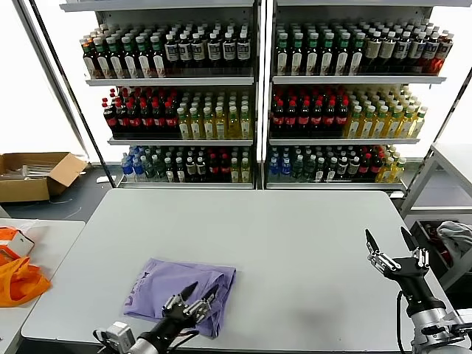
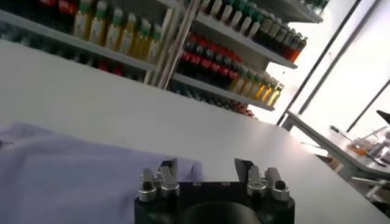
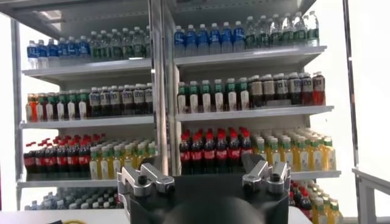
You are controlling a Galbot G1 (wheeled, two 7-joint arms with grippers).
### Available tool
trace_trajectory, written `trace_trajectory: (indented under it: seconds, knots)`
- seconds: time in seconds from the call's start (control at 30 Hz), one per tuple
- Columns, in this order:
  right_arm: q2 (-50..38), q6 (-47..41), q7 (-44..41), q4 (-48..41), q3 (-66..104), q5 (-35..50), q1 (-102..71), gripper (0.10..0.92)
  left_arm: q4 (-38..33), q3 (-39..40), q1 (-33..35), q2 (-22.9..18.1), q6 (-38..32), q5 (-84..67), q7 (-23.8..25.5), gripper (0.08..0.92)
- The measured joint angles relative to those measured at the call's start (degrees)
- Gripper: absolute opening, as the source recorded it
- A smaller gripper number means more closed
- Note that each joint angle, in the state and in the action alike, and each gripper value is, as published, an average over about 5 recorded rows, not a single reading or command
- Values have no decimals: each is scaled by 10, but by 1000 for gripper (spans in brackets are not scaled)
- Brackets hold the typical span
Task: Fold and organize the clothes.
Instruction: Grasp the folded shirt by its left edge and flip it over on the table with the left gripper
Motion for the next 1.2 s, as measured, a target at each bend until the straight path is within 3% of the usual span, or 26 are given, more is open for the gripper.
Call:
trace_trajectory:
  seconds: [0.2, 0.53, 0.93, 1.03, 1.2]
  knots:
    - [2, 2, -1, 1, -7, -1, 0, 823, 12, -84, -19, 33, 0, -16, -6, 808]
    - [2, 2, -2, 2, -12, -2, 1, 823, 94, -146, -51, 65, 8, -28, -25, 823]
    - [3, 0, -3, 1, -18, -7, 5, 823, 177, -118, -86, 48, 2, -13, -28, 823]
    - [2, 0, -4, 0, -17, -7, 5, 823, 195, -105, -95, 42, -2, -4, -28, 791]
    - [3, 0, -4, -3, -17, -7, 4, 823, 209, -87, -101, 33, -14, 12, -31, 655]
